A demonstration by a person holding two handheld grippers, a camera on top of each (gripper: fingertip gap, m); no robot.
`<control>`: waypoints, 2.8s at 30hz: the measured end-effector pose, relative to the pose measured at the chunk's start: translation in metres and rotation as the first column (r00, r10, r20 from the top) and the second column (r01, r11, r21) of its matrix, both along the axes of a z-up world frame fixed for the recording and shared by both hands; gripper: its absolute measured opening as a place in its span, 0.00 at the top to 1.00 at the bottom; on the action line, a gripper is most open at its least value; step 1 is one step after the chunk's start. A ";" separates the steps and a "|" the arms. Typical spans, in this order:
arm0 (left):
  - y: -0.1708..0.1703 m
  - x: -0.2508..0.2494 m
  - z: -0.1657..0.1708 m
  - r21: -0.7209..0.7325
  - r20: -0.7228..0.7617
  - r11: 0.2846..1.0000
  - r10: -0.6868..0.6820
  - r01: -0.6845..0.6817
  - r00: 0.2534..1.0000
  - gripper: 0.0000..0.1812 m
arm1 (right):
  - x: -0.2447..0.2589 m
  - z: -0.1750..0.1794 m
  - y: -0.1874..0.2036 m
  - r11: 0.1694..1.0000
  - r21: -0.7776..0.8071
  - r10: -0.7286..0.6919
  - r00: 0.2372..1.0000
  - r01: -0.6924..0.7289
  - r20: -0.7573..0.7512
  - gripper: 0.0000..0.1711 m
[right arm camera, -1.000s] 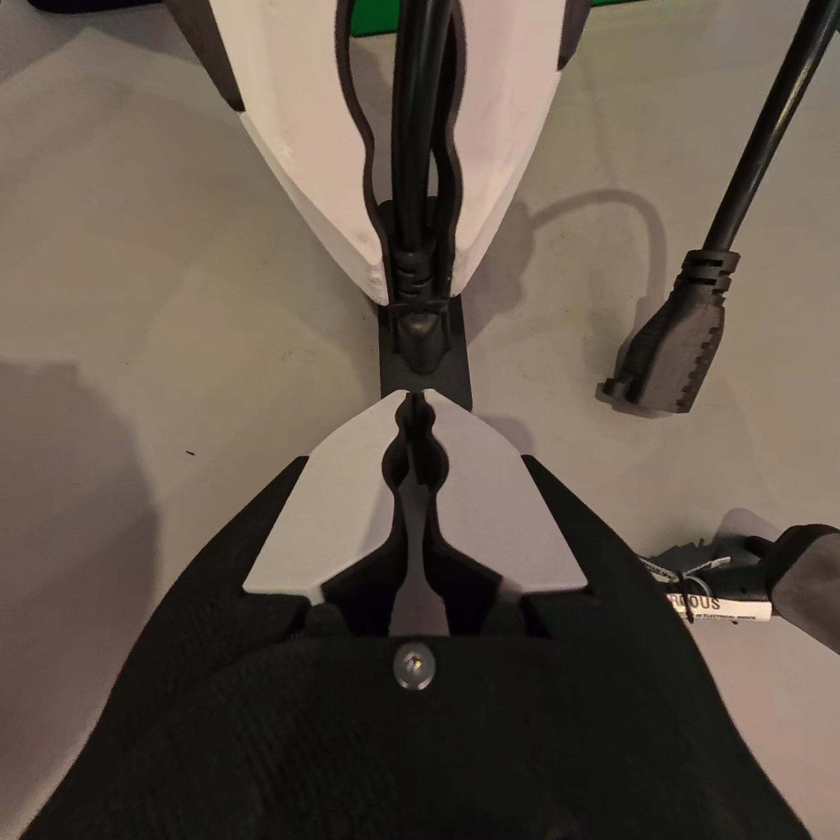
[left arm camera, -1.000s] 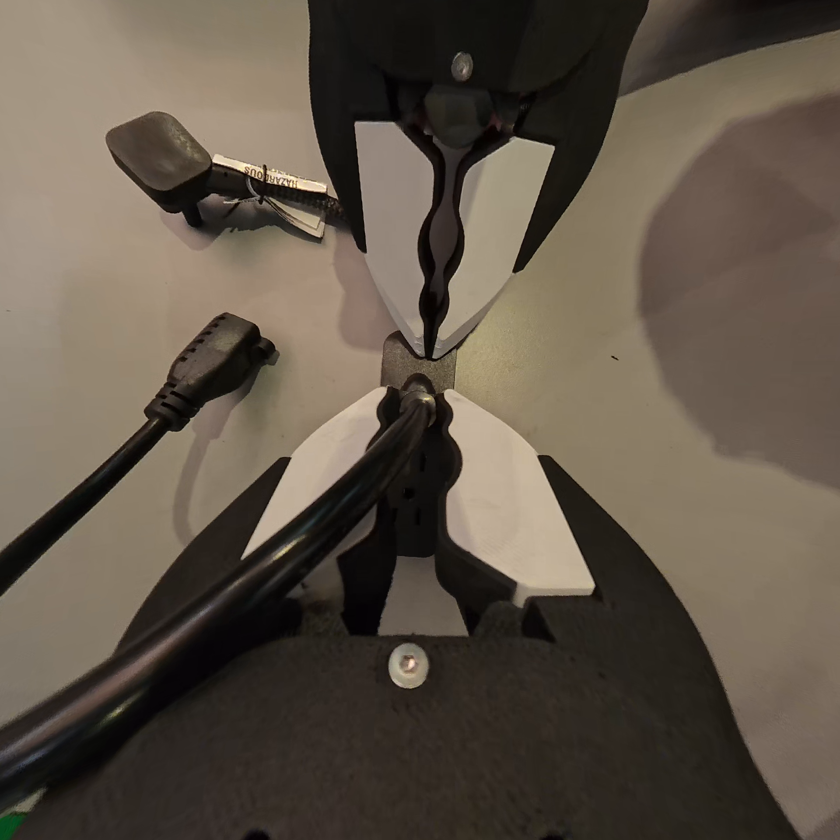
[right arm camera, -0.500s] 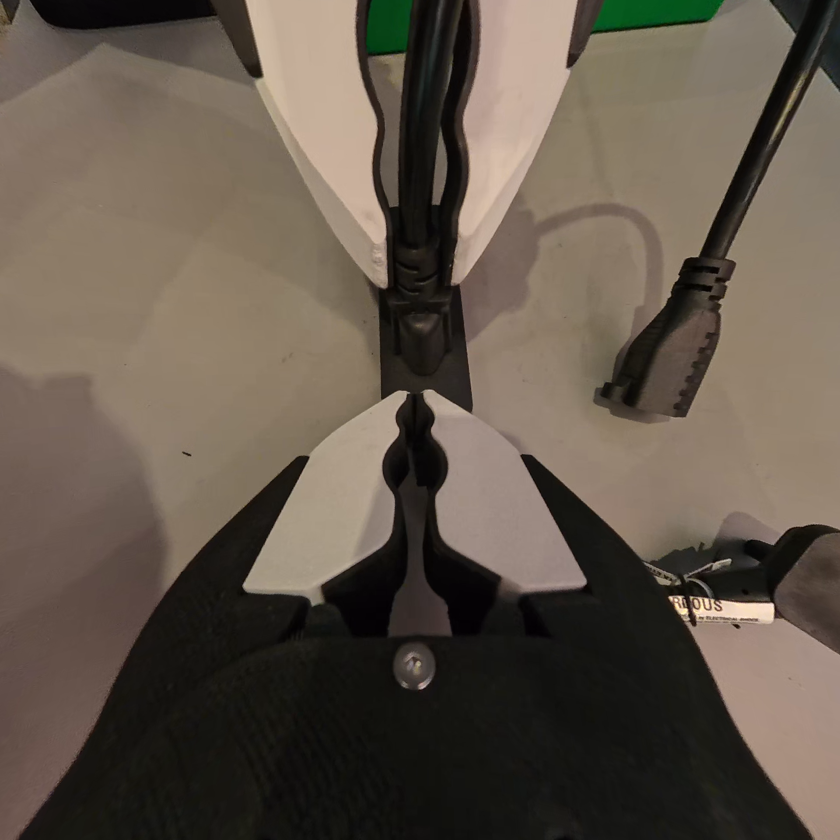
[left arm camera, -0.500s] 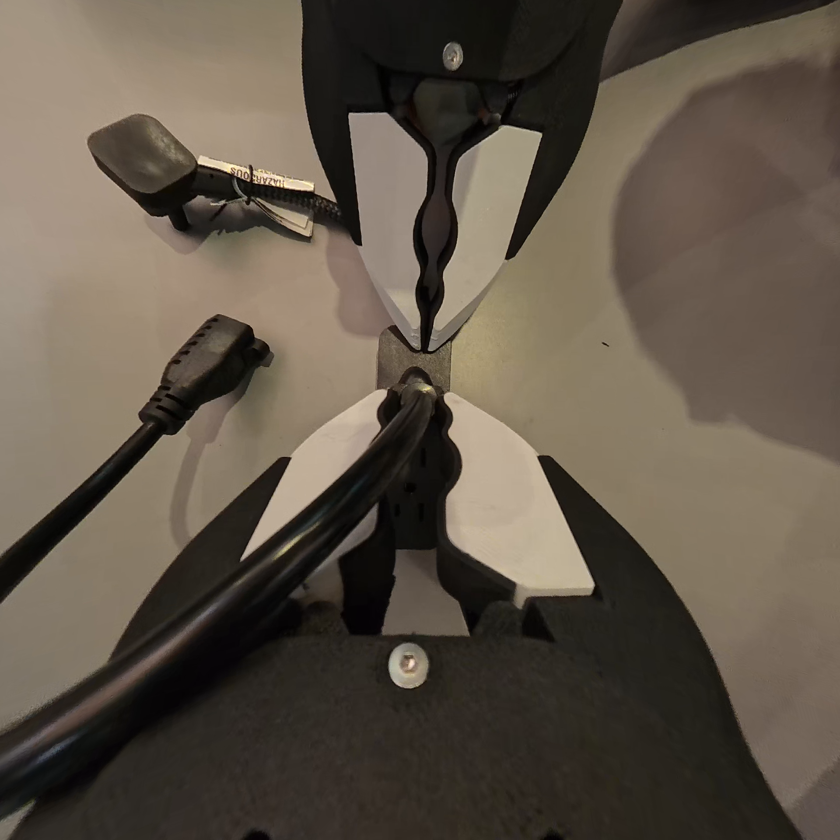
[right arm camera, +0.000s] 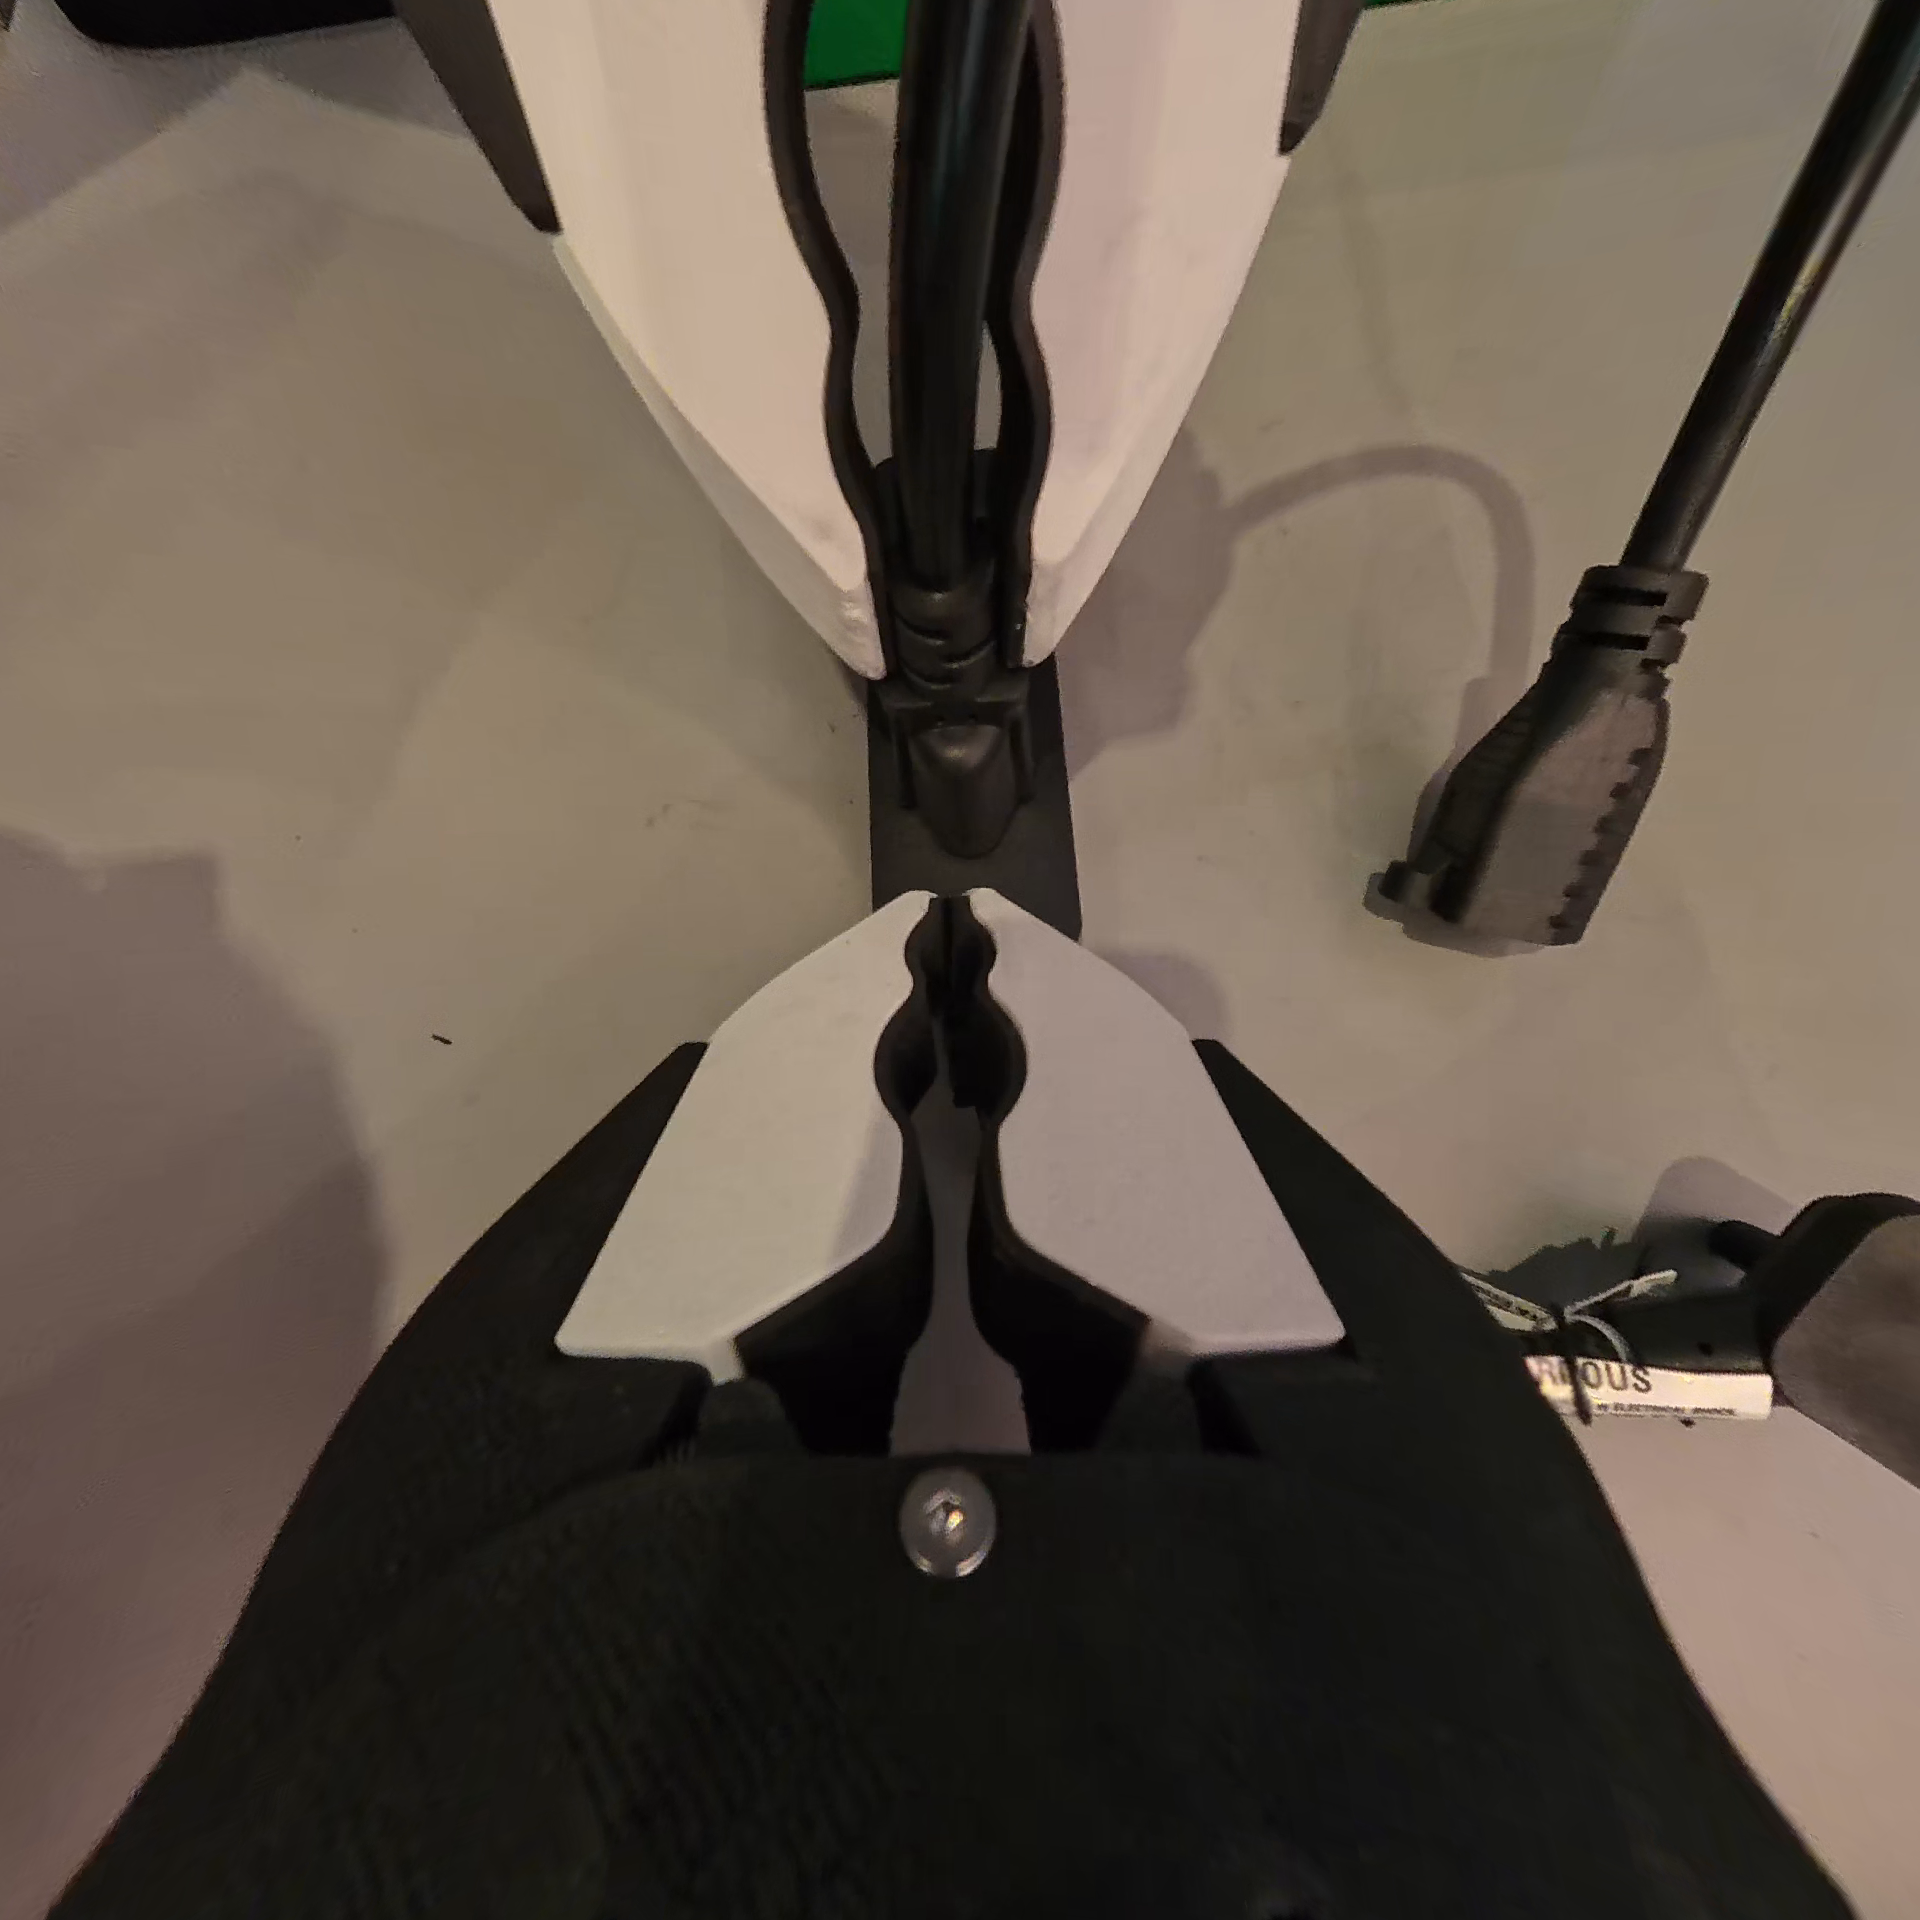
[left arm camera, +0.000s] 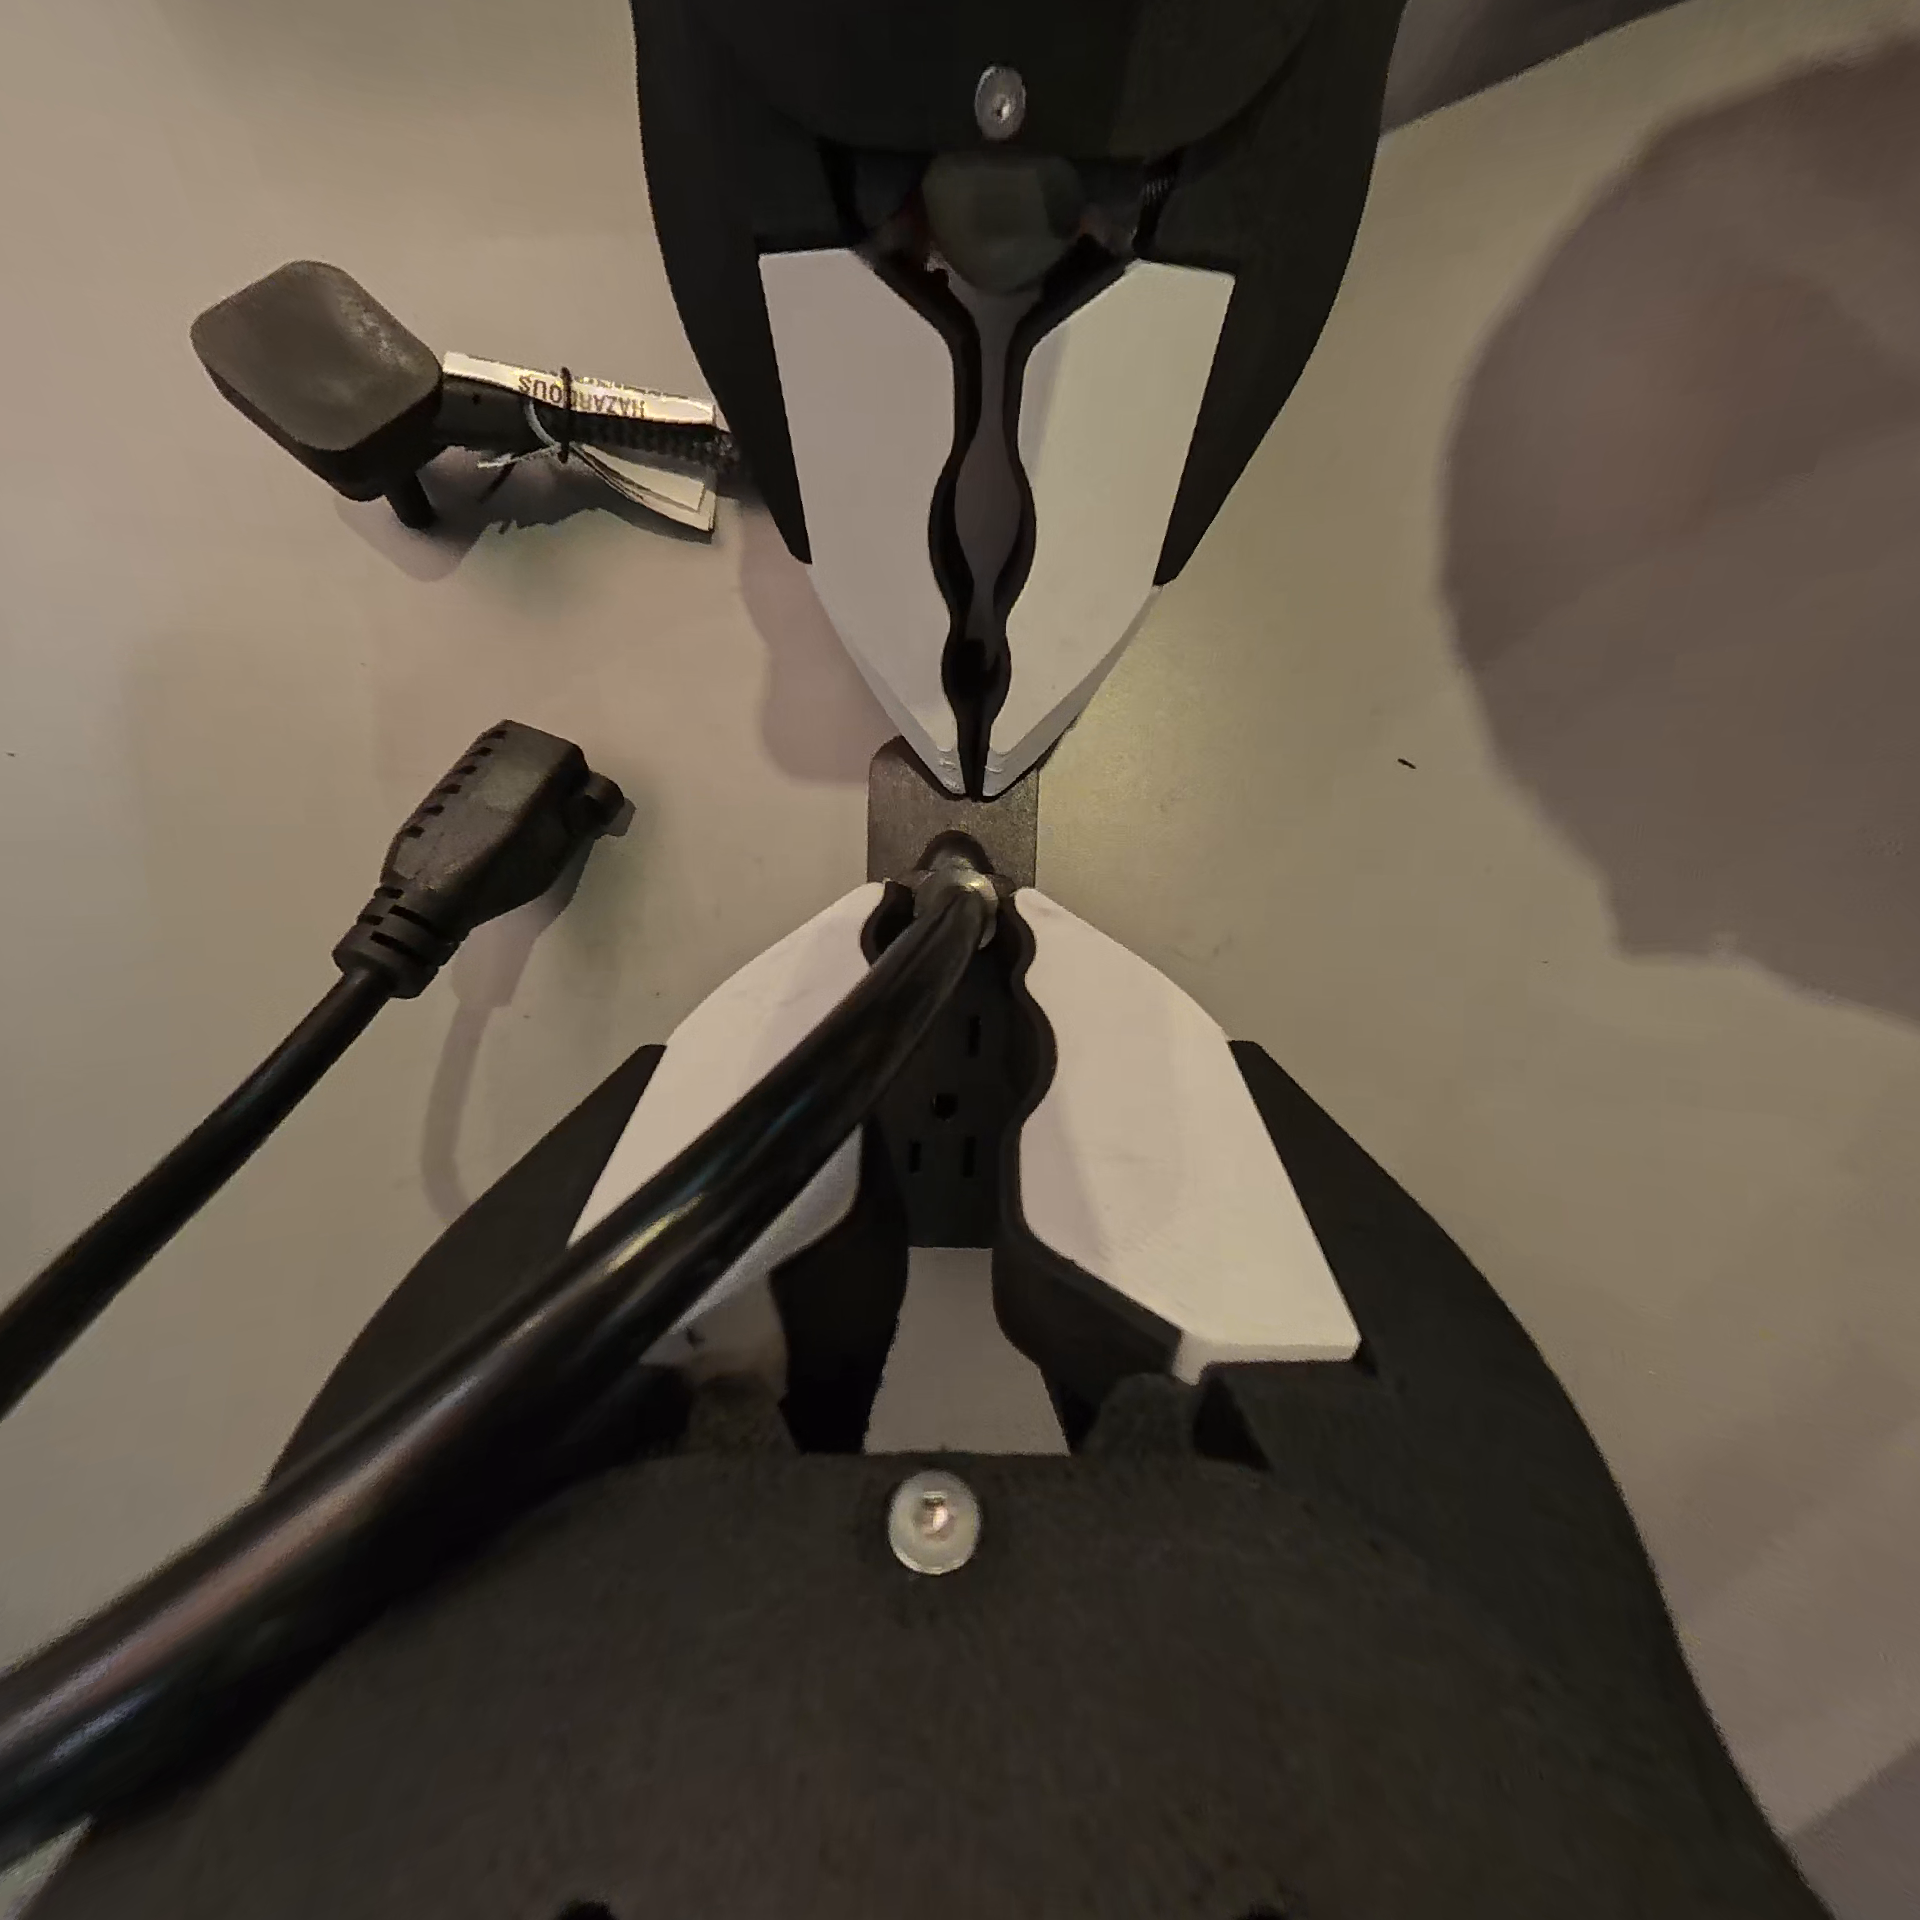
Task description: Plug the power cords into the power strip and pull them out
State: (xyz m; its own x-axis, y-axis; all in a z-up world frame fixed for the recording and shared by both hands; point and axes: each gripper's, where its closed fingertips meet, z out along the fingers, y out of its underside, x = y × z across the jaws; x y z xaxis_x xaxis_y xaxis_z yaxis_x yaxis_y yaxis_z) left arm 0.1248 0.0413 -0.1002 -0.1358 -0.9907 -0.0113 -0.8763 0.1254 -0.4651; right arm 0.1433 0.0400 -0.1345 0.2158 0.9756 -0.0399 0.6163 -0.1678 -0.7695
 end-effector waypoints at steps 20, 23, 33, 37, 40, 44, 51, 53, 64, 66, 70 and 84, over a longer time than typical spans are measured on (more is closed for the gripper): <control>0.000 0.002 0.002 0.027 0.082 1.000 -0.006 0.004 0.997 0.91 | -0.003 0.001 -0.001 1.000 0.002 -0.011 0.999 0.011 -0.052 0.98; -0.006 -0.002 0.002 -0.087 0.149 0.990 0.119 -0.107 0.982 0.76 | 0.000 0.003 -0.006 1.000 0.004 0.010 0.995 -0.010 -0.098 0.98; 0.012 -0.027 -0.035 0.011 0.198 0.975 0.217 -0.224 0.956 0.80 | -0.024 0.059 0.004 0.993 0.058 -0.074 0.938 0.100 -0.339 0.97; 0.015 -0.026 -0.036 0.011 0.245 0.974 0.215 -0.224 0.945 0.79 | -0.018 0.053 0.011 0.984 0.083 -0.129 0.949 0.159 -0.286 0.77; 0.017 -0.021 -0.037 0.053 0.291 0.973 0.199 -0.223 0.936 0.79 | -0.025 0.054 0.014 0.981 0.121 -0.110 0.949 0.152 -0.297 0.82; 0.017 -0.020 -0.037 0.033 0.302 0.973 0.208 -0.228 0.931 0.80 | -0.029 0.046 0.018 0.980 0.146 -0.097 0.962 0.137 -0.255 0.90; 0.017 -0.020 -0.037 0.027 0.319 0.974 0.205 -0.225 0.925 0.79 | -0.029 0.044 0.017 0.987 0.088 -0.101 0.952 0.132 -0.288 0.89; 0.017 -0.020 -0.037 0.014 0.328 0.975 0.207 -0.224 0.922 0.79 | -0.029 0.042 0.017 0.989 0.072 -0.105 0.955 0.130 -0.278 0.89; 0.017 -0.020 -0.037 0.008 0.334 0.975 0.206 -0.221 0.920 0.80 | -0.030 0.039 0.017 0.986 0.120 -0.086 0.968 0.116 -0.235 0.88; 0.017 -0.020 -0.037 0.003 0.338 0.975 0.206 -0.220 0.918 0.80 | -0.030 0.039 0.017 0.987 0.106 -0.091 0.969 0.118 -0.232 0.88; 0.017 -0.020 -0.037 0.005 0.340 0.976 0.203 -0.218 0.918 0.79 | -0.030 0.040 0.016 0.984 0.132 -0.091 0.975 0.119 -0.203 0.89; 0.013 -0.016 -0.037 0.024 0.322 0.976 0.197 -0.216 0.926 0.80 | -0.024 0.038 0.013 0.997 0.071 -0.017 0.991 0.007 0.136 0.90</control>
